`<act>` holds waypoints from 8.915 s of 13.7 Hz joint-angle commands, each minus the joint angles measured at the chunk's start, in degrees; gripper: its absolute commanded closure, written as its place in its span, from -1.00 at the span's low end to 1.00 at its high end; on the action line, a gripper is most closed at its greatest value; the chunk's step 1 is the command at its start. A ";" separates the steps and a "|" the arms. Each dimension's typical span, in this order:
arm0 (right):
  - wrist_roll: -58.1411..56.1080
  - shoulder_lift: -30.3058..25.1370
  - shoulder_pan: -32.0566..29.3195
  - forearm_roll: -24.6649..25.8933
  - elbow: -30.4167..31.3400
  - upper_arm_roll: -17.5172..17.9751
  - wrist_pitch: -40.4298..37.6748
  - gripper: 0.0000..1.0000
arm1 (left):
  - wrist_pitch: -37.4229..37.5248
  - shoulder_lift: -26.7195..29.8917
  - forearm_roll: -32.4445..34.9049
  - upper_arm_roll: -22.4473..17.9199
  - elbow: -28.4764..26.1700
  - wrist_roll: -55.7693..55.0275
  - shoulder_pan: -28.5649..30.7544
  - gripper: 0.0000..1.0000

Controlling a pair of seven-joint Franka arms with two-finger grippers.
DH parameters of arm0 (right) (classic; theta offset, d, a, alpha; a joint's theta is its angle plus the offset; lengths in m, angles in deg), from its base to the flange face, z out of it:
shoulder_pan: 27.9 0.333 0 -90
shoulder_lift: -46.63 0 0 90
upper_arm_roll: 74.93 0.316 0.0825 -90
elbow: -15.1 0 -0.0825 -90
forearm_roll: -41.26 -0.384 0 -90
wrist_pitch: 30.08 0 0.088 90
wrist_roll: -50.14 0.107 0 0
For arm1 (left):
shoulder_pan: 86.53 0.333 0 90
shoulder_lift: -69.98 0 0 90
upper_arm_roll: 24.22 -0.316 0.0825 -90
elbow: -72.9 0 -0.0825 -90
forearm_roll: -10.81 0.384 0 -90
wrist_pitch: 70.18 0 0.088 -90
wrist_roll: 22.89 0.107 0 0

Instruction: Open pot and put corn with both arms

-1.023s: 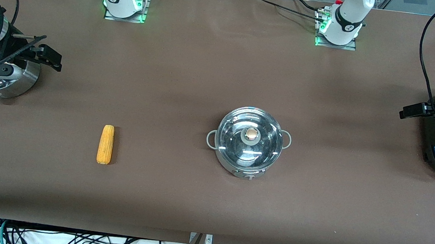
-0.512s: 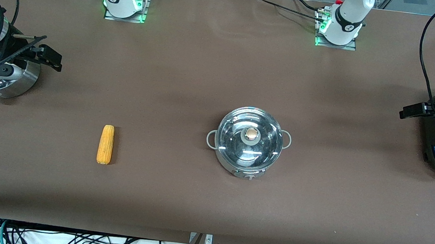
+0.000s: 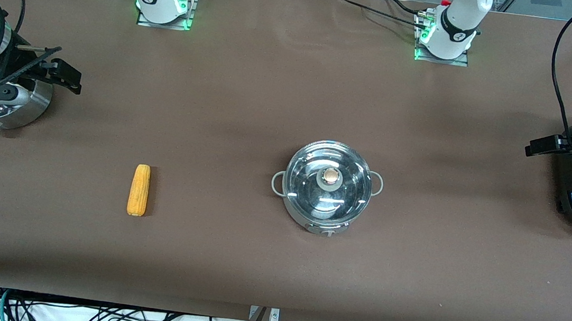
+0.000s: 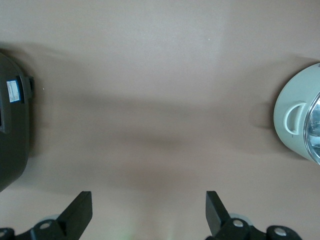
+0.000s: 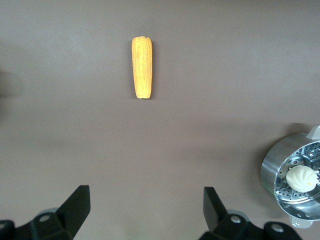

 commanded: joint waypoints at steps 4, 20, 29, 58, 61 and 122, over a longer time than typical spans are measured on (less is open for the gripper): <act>-0.60 0.75 -0.02 -0.73 -1.64 -0.06 -0.51 -1.00 | 0.35 0.56 1.27 0.15 -0.03 -0.22 -0.26 -1.00; -0.69 1.01 -0.02 -0.38 -1.64 -0.15 -0.42 -1.00 | 0.35 0.57 1.27 0.06 -0.03 -0.22 -0.26 -1.00; -0.16 0.84 -0.02 -0.38 -1.64 -0.15 -0.51 -1.00 | 0.53 0.65 1.27 0.06 -0.03 -0.22 -0.17 -1.00; -0.69 1.01 -0.29 1.03 -1.64 -0.24 3.00 -1.00 | -11.68 -22.01 -7.52 -0.12 18.69 -29.38 -20.81 -1.00; -0.78 1.62 -1.34 1.11 -1.56 -0.76 4.23 -1.00 | -15.63 -25.35 -7.34 -0.20 18.69 -30.63 -24.59 -1.00; 4.15 38.01 2.96 0.50 3.81 -0.50 47.48 0.05 | -27.64 -26.42 1.36 -2.23 1.32 3.99 -1.94 1.00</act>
